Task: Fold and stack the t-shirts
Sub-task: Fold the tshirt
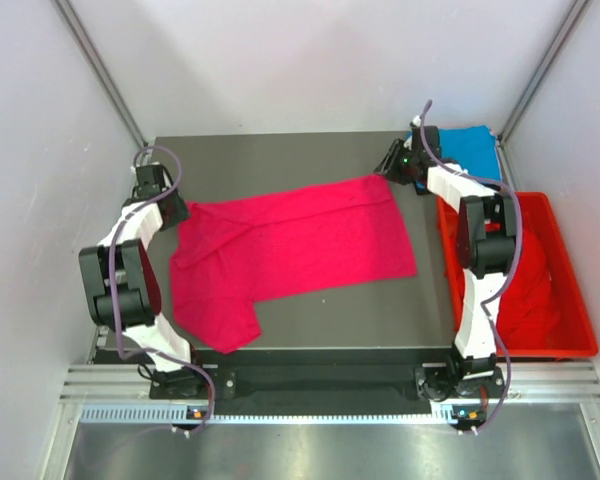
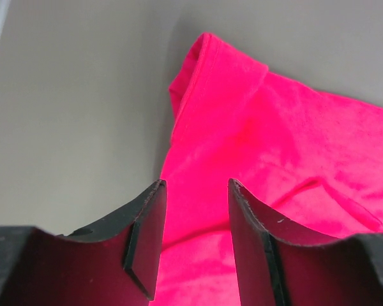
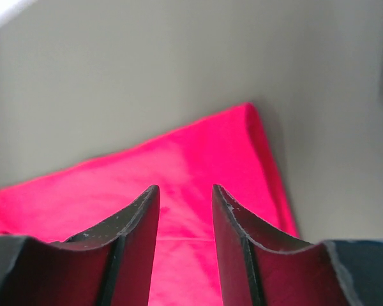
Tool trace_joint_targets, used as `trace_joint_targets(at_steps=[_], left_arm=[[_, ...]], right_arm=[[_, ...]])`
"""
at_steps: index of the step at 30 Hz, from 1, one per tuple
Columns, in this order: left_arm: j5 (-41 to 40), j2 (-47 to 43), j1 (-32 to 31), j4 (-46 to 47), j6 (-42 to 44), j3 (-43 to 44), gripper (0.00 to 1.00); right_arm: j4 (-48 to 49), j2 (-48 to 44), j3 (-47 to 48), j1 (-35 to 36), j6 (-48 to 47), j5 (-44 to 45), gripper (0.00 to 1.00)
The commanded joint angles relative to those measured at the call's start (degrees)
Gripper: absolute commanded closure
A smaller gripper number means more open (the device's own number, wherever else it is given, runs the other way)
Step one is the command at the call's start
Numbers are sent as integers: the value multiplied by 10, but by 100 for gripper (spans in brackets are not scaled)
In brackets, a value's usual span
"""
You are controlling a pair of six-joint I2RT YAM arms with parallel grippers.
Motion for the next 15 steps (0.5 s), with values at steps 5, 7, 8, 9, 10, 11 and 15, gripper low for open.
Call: trace_joint_targets(at_steps=[5,7,8,9,10,11,15], left_arm=[[106,95,31,24,19,101,51],[120,117,31,20,28,126,51],[130,124,33,19,31,133,51],[135,132,34,19,33,139,51],[137,137,35,19,34,148,51],[139,145,38,18,34,153,51],[158,174,50,7,35,179,51]], right_arm=[[-40,54,29,-15,-82,-16,62],[-39,62,32,-20,-95,-17,61],[-33,63,32,-20,-100,-17,61],[-29,66,31,-21,-107,-17,60],[-25,68,30,-23,-110,-18,60],[-20,73,32,-25,-112,-21,60],[-18,86,48,-28,-133,-38,58]])
